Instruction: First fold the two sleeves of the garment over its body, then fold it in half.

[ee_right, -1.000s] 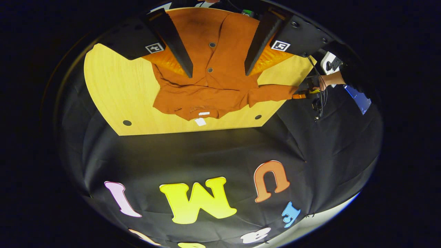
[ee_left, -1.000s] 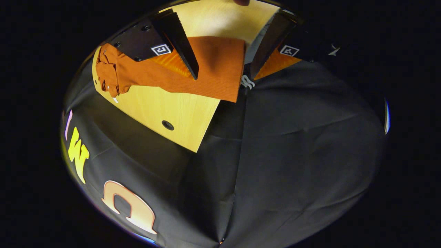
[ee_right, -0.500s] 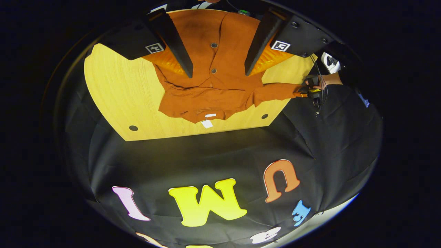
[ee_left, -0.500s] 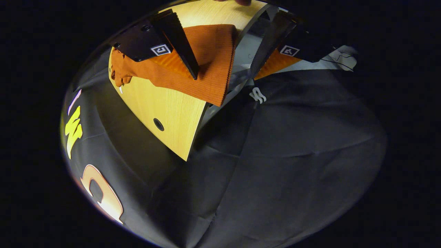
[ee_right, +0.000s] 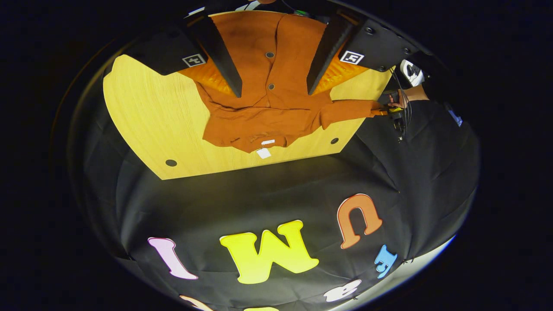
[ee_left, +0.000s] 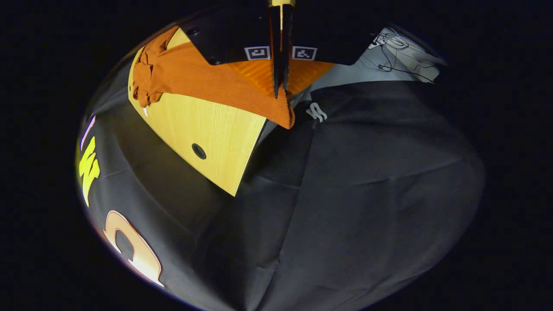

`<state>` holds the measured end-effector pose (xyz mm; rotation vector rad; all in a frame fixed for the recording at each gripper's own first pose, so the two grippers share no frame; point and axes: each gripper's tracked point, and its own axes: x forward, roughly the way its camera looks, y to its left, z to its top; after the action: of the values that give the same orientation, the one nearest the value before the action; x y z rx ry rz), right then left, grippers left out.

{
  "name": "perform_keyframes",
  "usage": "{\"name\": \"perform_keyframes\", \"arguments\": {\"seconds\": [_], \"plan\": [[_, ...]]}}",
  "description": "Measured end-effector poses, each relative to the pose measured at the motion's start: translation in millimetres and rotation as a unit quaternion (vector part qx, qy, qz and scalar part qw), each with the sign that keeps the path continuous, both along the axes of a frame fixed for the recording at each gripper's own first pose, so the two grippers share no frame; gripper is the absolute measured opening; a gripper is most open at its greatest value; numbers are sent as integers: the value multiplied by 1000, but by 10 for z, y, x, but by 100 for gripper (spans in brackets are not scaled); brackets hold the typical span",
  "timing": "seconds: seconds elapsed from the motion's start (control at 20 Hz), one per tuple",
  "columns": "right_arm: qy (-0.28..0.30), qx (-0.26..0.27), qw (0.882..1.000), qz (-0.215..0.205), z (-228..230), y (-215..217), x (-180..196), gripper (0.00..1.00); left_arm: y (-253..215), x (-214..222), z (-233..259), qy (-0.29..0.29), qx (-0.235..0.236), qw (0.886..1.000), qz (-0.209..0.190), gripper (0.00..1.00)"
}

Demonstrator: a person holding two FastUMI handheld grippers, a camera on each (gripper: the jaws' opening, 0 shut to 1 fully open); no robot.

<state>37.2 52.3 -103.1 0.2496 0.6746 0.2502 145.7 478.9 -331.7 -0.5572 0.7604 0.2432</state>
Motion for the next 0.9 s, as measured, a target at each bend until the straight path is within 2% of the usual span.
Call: {"name": "perform_keyframes", "arguments": {"seconds": [0.05,0.2,0.4,0.6,0.8,0.9], "plan": [[-2,-1,1000,1,1,-18,-13,96,-93,28,66,-10,-14,1000,-6,4],[-12,10,1000,2,60,-63,-41,96,-289,121,374,-44,-12,999,-17,3],[-34,25,999,0,137,-204,-57,96,-753,171,1016,-96,17,994,-53,3],[-56,41,997,10,260,-386,-84,96,-1442,226,1632,-135,43,986,-91,3],[-86,44,995,20,430,-657,-105,96,-2273,288,2201,-157,38,979,-125,3],[-96,45,994,19,460,-821,-99,96,-2757,299,2417,-159,49,973,-158,3]]}}
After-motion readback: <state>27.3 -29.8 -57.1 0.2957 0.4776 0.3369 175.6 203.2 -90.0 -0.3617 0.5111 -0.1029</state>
